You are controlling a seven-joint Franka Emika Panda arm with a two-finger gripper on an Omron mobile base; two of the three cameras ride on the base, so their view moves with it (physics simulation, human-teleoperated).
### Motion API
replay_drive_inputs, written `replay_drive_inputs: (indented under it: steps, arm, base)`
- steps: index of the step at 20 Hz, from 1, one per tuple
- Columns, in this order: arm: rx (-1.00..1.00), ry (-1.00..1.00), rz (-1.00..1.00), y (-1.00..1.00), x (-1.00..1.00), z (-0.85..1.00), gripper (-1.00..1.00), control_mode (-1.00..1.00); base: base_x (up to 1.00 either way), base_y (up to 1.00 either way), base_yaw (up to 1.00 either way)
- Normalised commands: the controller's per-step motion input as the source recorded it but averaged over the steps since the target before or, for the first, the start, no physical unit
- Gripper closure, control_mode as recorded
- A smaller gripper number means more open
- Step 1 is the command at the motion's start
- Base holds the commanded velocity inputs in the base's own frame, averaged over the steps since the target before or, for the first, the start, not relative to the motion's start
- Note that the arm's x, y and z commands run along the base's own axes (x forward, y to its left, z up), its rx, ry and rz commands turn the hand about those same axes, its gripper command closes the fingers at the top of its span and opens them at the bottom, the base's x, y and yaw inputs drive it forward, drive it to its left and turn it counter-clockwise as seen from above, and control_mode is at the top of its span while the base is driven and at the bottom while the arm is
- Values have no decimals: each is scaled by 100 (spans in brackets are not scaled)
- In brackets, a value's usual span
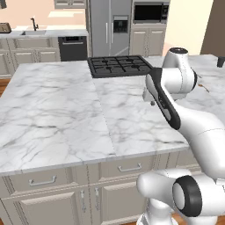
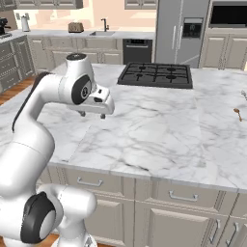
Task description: Take the tongs from the drawer on the right and place them on the dining counter next to the tray containing the kebab skewer.
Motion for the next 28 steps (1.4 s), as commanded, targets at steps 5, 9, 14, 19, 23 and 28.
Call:
replay_drive_inputs:
  steps: [5,9,14,19,23,28]
  arm:
    - [0,-3,-21,-26,-6,-22,-100,-100]
    - [0,-5,-24,-33,-8,-24,-100,-100]
    - [1,-6,-27,-47,-11,-22,-100,-100]
    - [3,-2,-27,-53,-6,-19,-100,-100]
    - [6,-1,-27,-54,-9,-18,-100,-100]
    - [7,-6,-30,-59,-5,-25,-100,-100]
  base:
    - [0,0,0]
    - [0,0,0]
    - [0,0,0]
    - [0,0,0]
    - [0,0,0]
    - [0,0,0]
